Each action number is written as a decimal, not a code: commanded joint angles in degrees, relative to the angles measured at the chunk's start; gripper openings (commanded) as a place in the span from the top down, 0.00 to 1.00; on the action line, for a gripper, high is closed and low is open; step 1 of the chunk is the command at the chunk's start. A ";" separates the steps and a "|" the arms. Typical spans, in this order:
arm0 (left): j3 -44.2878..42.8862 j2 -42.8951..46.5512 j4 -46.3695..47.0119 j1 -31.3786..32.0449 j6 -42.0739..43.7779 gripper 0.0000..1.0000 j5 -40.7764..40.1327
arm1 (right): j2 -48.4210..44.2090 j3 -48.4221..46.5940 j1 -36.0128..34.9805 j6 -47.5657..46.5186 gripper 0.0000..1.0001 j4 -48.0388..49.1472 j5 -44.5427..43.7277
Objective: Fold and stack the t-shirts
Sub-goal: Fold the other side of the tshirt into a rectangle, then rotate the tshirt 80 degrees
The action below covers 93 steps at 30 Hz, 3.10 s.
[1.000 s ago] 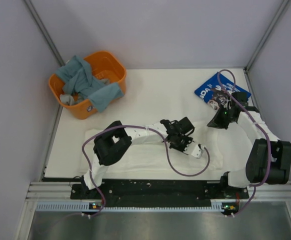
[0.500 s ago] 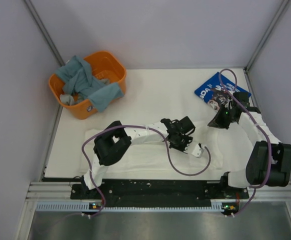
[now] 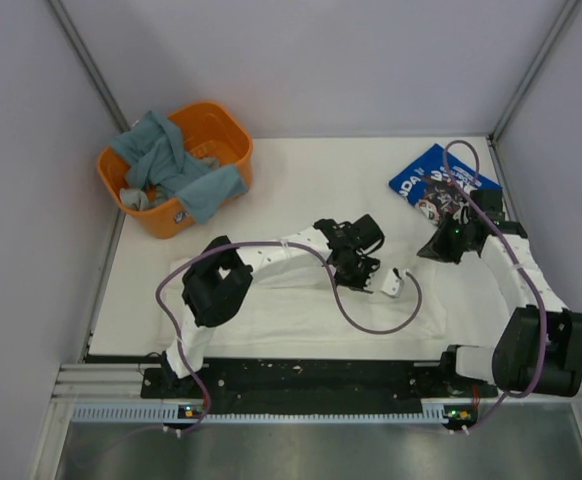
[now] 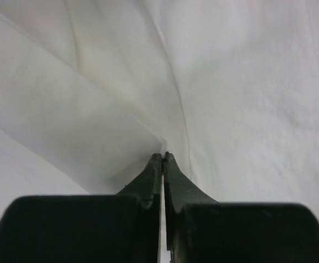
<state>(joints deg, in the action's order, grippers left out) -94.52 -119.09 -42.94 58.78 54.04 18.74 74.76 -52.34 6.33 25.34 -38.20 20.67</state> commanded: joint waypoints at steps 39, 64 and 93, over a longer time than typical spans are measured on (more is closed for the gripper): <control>7.42 3.60 -9.70 -5.52 6.25 1.00 22.66 | -37.23 29.14 0.70 30.56 0.87 -20.96 -8.27; 21.89 23.71 -7.87 -33.37 -5.44 0.86 2.98 | 5.64 1.37 -2.81 6.74 0.48 13.66 -13.63; 56.11 38.74 -3.71 -61.60 0.01 0.82 -11.38 | 61.18 -58.81 -20.12 1.64 0.76 3.58 -10.39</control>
<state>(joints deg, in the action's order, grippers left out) -43.00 -82.24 -35.40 -1.91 51.16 5.93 128.05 -99.98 -10.94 28.51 -30.30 9.13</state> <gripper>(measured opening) 0.169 0.239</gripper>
